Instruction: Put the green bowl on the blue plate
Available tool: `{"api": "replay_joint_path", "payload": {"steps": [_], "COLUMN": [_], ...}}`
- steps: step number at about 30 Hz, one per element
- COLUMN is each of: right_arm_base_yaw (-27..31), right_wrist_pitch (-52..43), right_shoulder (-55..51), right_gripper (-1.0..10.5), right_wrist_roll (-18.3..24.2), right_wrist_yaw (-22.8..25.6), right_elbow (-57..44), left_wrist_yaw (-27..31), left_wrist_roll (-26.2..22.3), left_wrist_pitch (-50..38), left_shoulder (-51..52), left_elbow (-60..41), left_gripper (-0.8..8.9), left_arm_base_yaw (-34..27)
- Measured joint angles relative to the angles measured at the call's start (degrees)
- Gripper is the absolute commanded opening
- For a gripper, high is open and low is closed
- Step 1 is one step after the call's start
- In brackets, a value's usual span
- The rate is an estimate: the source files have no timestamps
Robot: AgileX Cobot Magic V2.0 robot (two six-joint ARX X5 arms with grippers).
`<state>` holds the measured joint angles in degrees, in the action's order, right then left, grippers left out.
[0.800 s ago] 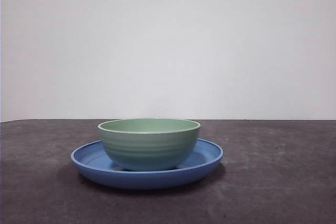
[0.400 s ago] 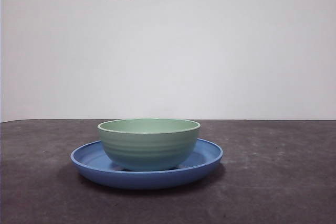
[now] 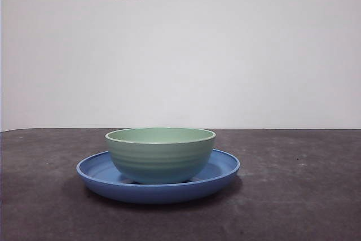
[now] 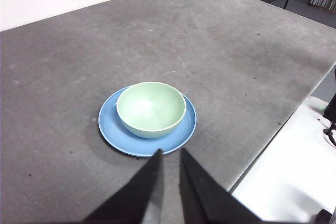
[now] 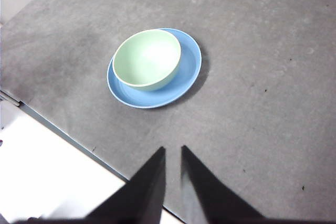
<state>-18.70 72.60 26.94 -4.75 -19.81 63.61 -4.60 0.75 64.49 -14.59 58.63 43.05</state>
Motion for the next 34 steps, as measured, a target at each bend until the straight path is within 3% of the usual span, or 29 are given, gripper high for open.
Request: {"api": "replay_joint_path", "payload": {"steps": [17,26,30,34], "right_arm_base_yaw": [-0.02,-0.02,0.0,-0.02], "right_wrist_pitch": [-0.42,-0.42,-0.42,-0.42], "right_shoulder": [0.0,0.0,0.0,0.0], "right_gripper": [0.2,0.2,0.2,0.2], "right_wrist_roll": [-0.02,-0.02,-0.02,-0.02], "right_wrist_yaw": [0.35,0.35,0.35,0.35], "right_elbow": [0.0,0.0,0.0,0.0], "left_wrist_yaw": [0.02,0.17,0.24,0.24], "left_wrist_roll": [0.0,-1.81,-6.4,-6.29], "left_wrist_pitch": [-0.02,-4.42,-16.06,-32.44], "left_shoulder": [0.0,0.17,0.87,1.73], "left_elbow": [0.0,-4.0,-11.89,-23.47], "left_gripper": [0.25,0.28,0.27,0.27], "left_arm_base_yaw": [-0.5,-19.56,-28.59,-35.28]}}
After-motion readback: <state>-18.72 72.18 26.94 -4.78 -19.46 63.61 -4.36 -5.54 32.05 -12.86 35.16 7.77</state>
